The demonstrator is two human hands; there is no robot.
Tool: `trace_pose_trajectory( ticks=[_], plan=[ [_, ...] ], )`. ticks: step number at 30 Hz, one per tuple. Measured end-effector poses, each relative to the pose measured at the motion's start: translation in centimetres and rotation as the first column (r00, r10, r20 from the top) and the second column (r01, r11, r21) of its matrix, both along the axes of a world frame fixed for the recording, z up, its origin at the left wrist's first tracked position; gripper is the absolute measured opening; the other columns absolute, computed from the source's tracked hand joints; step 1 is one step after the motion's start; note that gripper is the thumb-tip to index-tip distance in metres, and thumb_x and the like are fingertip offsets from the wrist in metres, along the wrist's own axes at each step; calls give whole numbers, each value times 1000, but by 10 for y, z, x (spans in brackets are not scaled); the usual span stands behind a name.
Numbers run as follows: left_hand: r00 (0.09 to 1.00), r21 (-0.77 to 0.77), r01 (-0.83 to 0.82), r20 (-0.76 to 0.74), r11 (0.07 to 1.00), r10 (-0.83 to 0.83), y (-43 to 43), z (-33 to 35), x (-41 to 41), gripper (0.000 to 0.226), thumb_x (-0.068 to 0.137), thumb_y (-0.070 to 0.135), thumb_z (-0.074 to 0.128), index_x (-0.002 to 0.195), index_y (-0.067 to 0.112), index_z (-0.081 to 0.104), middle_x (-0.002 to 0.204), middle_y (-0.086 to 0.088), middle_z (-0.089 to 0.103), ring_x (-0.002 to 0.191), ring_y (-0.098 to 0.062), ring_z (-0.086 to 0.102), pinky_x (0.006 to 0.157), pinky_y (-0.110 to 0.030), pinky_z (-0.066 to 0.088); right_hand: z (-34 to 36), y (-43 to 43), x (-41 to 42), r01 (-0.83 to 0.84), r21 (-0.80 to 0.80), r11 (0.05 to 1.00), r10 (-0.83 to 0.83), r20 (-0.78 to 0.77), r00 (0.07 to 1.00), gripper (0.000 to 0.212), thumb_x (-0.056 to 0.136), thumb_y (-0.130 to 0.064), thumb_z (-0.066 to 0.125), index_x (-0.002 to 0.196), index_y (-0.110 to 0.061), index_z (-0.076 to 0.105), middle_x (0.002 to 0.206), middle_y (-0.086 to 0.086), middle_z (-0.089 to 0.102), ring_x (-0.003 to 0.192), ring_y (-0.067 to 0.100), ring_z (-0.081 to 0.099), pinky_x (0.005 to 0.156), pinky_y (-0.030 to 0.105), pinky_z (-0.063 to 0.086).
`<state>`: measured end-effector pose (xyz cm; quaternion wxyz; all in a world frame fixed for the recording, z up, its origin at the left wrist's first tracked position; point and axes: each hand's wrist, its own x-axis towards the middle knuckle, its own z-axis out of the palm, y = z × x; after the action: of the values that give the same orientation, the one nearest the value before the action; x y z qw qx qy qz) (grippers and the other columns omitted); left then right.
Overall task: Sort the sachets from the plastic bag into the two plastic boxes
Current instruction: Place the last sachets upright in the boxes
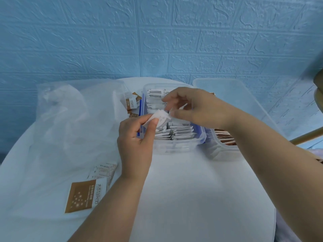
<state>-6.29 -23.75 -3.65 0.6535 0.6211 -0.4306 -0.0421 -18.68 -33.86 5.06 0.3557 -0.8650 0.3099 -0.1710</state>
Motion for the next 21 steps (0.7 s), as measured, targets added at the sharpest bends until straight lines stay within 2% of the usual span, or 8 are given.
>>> trace_pose_trajectory(
  ticks=[1, 3, 7, 10, 12, 15, 17, 21],
  plan=[
    [1000, 4, 3, 3, 1000, -3, 0, 1, 0, 11, 81, 33, 61, 88, 40, 57, 85, 24, 54, 90, -5, 54, 75, -2, 36, 0, 3, 2, -27, 63, 998, 25, 38, 999, 25, 83, -9, 66, 103, -22, 60, 95, 0, 69, 84, 11, 63, 80, 14, 47],
    [1000, 14, 14, -1, 1000, -14, 1, 2, -1, 14, 80, 34, 60, 87, 45, 55, 87, 21, 52, 90, -3, 53, 74, -2, 35, -1, 7, 7, -47, 80, 996, 41, 73, 996, 17, 81, -11, 70, 93, -20, 63, 90, 8, 70, 74, 12, 63, 77, 20, 51],
    [1000, 47, 8, 1, 999, -8, -1, -1, 0, 14, 83, 32, 56, 95, 39, 58, 94, 33, 53, 94, -7, 52, 78, -6, 37, 3, -1, 2, 65, 13, 998, -66, 142, 988, 16, 82, -7, 67, 80, -22, 64, 81, 13, 68, 65, 11, 58, 69, 23, 52],
    [1000, 104, -7, 18, 995, 6, -5, -2, 2, 22, 83, 30, 51, 104, 34, 54, 105, 20, 52, 104, -13, 48, 84, -9, 36, 10, -12, -10, 129, -164, 978, -120, 58, 991, 10, 82, -13, 68, 86, -22, 68, 75, -3, 66, 64, 4, 55, 69, 17, 46],
    [1000, 133, 3, 1, 991, -3, -6, -2, 3, 23, 83, 30, 49, 105, 35, 51, 111, 13, 51, 108, -14, 47, 88, -13, 37, 10, -14, -13, 111, -262, 959, -119, -14, 993, 10, 82, -13, 69, 89, -19, 71, 77, -2, 66, 71, 8, 56, 69, 15, 43],
    [1000, 141, 18, -17, 990, -15, -5, -1, 2, 23, 83, 29, 48, 104, 37, 50, 113, 12, 50, 110, -16, 48, 92, -26, 40, 3, -13, -12, 56, -347, 936, -100, -111, 989, 9, 81, -13, 70, 89, -17, 72, 80, -1, 66, 71, 12, 58, 72, 21, 46],
    [1000, 135, 20, -21, 991, -17, -5, 0, 1, 24, 83, 27, 48, 104, 37, 50, 111, 13, 49, 110, -14, 48, 92, -25, 40, -3, -12, -9, 17, -378, 926, -85, -165, 983, 10, 81, -14, 69, 91, -17, 72, 83, -3, 65, 73, 11, 57, 73, 21, 45],
    [1000, 147, 22, -20, 989, -19, -4, 0, 1, 23, 88, 20, 52, 106, 34, 51, 112, 13, 49, 111, -13, 47, 90, -17, 38, -14, -9, -4, -43, -403, 914, -77, -277, 958, 10, 82, -20, 69, 92, -19, 72, 85, -2, 68, 73, 10, 56, 63, 10, 35]
  ],
)
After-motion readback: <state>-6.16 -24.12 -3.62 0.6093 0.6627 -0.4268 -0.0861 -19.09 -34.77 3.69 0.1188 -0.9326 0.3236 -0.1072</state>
